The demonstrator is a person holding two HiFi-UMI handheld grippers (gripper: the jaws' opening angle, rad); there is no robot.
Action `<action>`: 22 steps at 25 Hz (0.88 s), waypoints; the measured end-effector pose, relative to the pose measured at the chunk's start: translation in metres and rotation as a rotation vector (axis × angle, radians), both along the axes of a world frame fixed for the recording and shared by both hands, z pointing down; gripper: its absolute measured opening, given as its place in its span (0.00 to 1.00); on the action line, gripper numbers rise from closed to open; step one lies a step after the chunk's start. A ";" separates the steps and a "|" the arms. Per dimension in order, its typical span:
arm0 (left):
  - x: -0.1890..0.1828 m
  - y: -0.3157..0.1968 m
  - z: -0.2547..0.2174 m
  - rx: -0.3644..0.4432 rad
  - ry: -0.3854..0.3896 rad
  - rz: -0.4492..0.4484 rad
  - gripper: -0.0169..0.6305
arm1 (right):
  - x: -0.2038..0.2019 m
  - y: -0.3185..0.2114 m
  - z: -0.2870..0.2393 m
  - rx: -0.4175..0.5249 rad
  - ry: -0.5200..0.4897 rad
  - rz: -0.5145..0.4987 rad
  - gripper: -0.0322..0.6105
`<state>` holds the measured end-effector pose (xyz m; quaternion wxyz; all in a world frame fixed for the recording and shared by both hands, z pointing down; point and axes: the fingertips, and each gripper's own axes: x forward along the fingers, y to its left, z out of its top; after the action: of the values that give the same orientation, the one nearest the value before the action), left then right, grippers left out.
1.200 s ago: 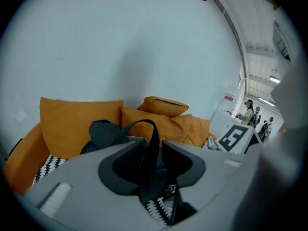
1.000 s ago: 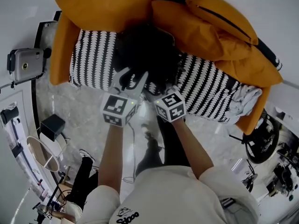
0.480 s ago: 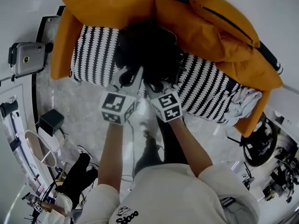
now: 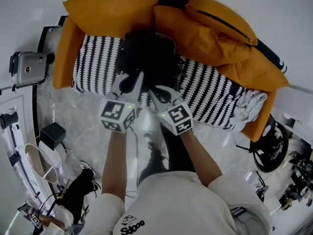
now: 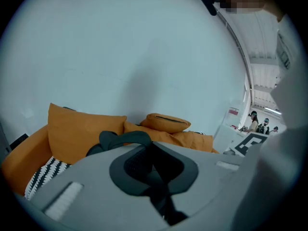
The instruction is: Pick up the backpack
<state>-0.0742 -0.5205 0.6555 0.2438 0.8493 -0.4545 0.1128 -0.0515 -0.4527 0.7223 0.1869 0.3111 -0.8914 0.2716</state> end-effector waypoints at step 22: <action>-0.039 0.134 -0.152 0.182 0.051 -0.080 0.05 | -0.004 0.099 -0.169 0.191 -0.037 -0.062 0.09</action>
<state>-0.1135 -0.3866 0.5037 0.1814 0.8516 -0.4902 0.0396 -0.0554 -0.3538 0.5531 0.1484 0.2946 -0.9257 0.1849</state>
